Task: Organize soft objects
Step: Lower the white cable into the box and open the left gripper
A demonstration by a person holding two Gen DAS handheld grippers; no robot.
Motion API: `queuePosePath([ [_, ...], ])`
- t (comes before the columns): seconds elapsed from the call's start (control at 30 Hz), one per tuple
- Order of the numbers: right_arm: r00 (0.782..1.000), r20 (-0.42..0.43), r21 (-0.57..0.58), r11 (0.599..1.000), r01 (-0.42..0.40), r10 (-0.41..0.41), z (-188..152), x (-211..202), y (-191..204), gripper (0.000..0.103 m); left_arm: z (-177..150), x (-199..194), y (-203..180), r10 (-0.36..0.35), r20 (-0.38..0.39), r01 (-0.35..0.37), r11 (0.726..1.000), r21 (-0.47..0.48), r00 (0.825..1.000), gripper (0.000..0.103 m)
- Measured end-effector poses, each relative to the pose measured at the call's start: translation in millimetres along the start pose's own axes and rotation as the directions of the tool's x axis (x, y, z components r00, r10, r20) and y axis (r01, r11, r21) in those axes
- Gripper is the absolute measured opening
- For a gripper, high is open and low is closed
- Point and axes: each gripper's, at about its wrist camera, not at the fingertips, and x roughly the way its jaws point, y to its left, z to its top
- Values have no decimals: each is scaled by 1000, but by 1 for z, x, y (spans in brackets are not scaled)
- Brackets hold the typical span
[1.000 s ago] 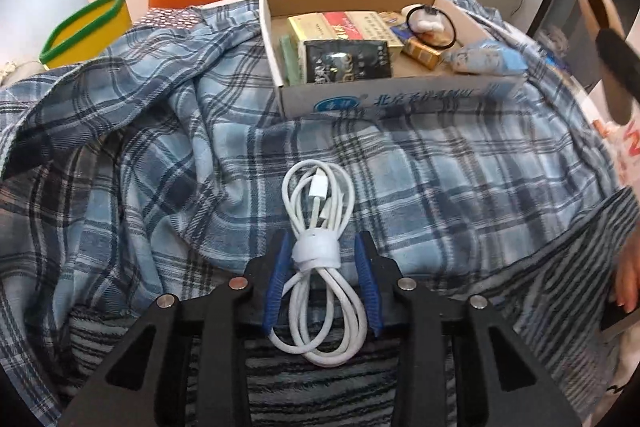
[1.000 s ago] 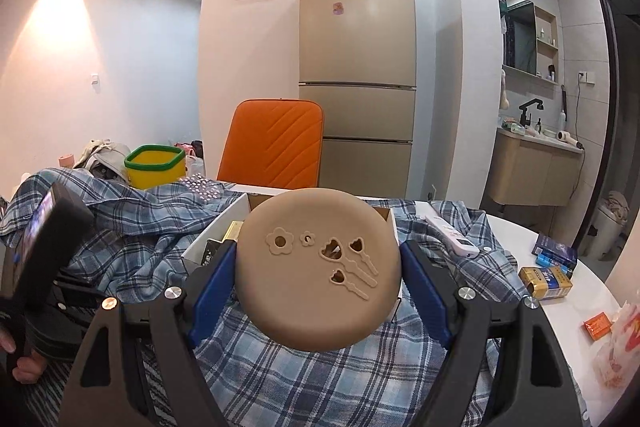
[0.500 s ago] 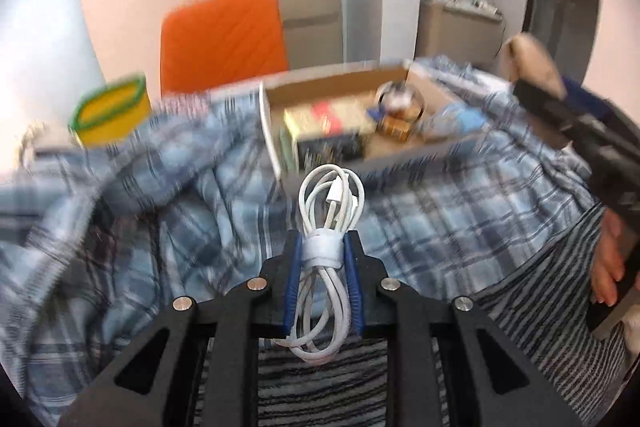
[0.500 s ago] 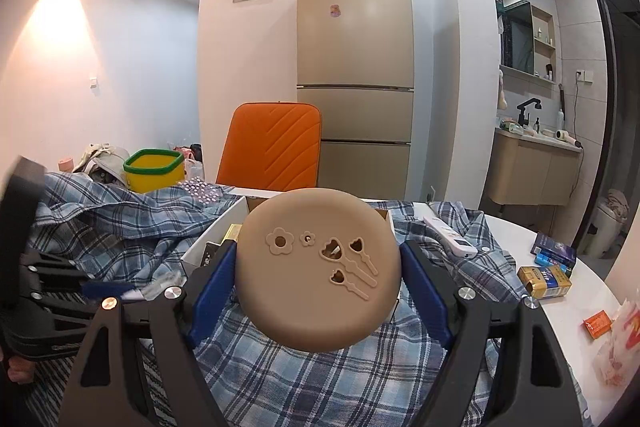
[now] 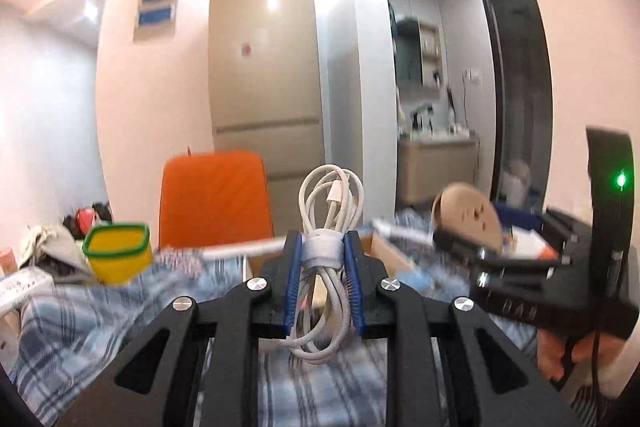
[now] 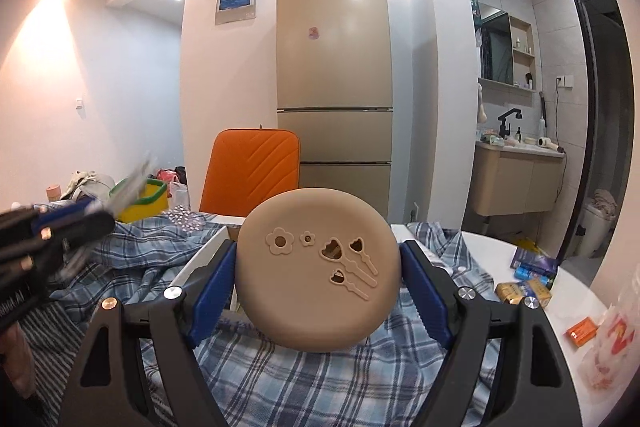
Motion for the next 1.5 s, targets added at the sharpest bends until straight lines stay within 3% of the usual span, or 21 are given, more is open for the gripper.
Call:
queuePosePath([
  [0.17,999,37,-30,999,40,-39,16,7,-1,82,15,24,-6,7,85,-8,1000,14,996,20],
  [0.4,995,55,-54,995,83,-80,28,39,-1,82,16,79,3,57,89,-54,998,-33,994,20],
  [0.57,996,16,-61,994,91,-90,33,72,-1,82,3,108,15,74,25,-72,995,-76,997,20],
  [0.67,997,-2,-25,997,80,-80,33,89,-3,82,-10,112,18,76,-3,-76,996,-50,997,20],
  [0.9,996,-55,-7,997,77,-77,9,111,-10,82,-17,120,29,67,-49,-72,992,-106,997,20],
  [1.23,996,-82,-12,1000,25,-26,0,119,-14,82,-30,136,19,69,-169,-83,994,-77,983,20],
  [1.5,995,-98,-18,1000,16,-18,-3,122,-16,82,-35,141,21,77,-204,-95,992,-83,976,20],
])
